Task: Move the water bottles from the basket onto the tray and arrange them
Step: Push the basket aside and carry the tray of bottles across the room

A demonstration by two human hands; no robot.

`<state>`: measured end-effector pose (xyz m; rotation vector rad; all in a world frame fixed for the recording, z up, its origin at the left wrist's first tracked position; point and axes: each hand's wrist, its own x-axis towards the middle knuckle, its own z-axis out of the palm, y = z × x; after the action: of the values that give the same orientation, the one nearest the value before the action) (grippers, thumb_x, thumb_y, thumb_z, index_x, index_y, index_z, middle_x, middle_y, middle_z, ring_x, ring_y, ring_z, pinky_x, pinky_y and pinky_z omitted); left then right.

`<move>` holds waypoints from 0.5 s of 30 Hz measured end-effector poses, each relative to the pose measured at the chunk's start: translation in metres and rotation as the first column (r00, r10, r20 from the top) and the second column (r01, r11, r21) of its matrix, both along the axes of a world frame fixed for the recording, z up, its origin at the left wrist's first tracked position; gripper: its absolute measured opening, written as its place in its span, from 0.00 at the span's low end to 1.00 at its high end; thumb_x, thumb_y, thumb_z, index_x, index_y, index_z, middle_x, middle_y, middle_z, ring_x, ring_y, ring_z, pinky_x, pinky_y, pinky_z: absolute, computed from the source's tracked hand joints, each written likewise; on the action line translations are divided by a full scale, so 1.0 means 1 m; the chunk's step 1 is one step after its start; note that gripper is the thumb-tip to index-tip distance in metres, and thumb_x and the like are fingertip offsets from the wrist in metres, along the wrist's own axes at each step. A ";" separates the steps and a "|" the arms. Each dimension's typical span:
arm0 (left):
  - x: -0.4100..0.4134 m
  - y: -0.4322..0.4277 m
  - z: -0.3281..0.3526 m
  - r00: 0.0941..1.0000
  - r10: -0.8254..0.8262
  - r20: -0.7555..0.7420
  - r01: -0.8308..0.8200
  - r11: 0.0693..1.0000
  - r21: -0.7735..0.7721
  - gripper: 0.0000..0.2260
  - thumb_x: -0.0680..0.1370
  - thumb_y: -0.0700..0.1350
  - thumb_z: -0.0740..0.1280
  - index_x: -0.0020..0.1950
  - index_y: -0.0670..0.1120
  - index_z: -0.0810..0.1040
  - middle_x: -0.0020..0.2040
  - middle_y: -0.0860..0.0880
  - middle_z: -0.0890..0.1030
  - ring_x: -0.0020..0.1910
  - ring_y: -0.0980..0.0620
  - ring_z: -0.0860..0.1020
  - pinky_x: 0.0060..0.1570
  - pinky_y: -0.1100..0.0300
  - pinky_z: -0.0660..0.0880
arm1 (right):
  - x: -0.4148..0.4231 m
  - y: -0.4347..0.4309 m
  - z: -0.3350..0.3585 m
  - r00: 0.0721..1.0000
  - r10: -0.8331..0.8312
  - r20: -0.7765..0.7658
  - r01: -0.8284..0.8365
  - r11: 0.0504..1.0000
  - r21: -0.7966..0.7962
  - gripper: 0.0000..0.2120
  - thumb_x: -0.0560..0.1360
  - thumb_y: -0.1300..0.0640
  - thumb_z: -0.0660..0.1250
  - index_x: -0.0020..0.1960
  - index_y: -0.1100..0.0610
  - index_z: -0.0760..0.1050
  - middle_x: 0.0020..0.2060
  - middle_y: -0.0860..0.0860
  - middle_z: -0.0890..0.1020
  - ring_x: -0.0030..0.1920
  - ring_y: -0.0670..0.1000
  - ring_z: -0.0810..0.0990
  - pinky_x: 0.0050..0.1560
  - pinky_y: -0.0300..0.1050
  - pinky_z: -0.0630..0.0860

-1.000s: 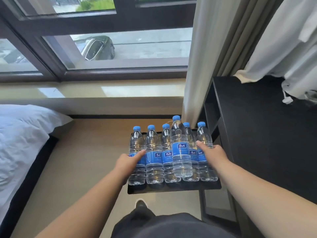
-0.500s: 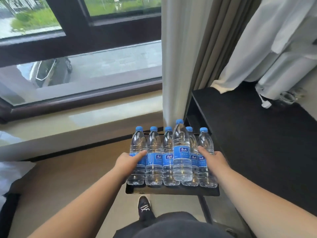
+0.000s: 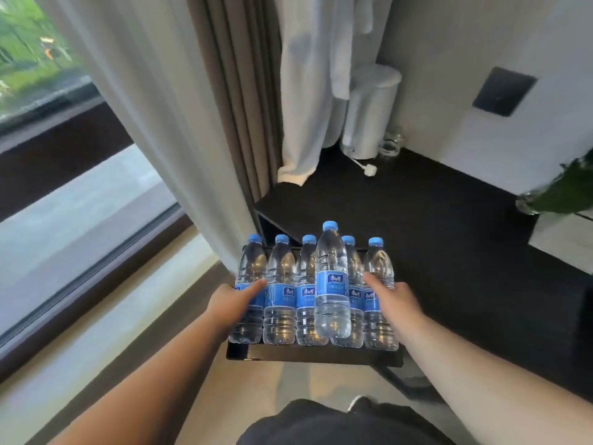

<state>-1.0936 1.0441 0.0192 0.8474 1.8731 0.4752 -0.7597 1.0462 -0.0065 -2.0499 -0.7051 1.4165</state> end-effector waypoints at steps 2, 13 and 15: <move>0.019 0.022 -0.004 0.999 -0.046 0.005 0.046 0.999 0.010 0.26 0.69 0.65 0.77 0.51 0.44 0.82 0.40 0.47 0.88 0.36 0.48 0.87 0.38 0.54 0.82 | 0.020 0.002 -0.002 0.998 -0.065 0.013 0.065 0.998 0.004 0.36 0.65 0.29 0.77 0.60 0.55 0.78 0.50 0.55 0.87 0.47 0.59 0.88 0.54 0.61 0.84; 0.126 0.105 -0.020 0.958 -0.286 -0.006 0.286 0.958 0.007 0.25 0.69 0.66 0.77 0.49 0.45 0.81 0.43 0.46 0.87 0.41 0.47 0.87 0.45 0.50 0.84 | 0.119 0.012 -0.011 0.954 -0.299 0.026 0.299 0.954 0.004 0.36 0.65 0.29 0.77 0.58 0.56 0.80 0.46 0.55 0.88 0.43 0.58 0.88 0.49 0.57 0.85; 0.141 0.116 -0.023 0.948 -0.318 0.019 0.318 0.948 0.005 0.26 0.69 0.65 0.77 0.51 0.44 0.83 0.44 0.45 0.88 0.42 0.46 0.87 0.50 0.46 0.84 | 0.130 0.011 -0.012 0.938 -0.346 0.032 0.346 0.938 0.009 0.36 0.65 0.30 0.78 0.59 0.56 0.78 0.46 0.54 0.87 0.42 0.57 0.88 0.44 0.52 0.84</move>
<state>-0.9528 1.1604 -0.0043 1.1183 1.6763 0.2819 -0.6297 1.0569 -0.0183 -2.0750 -0.3337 1.1796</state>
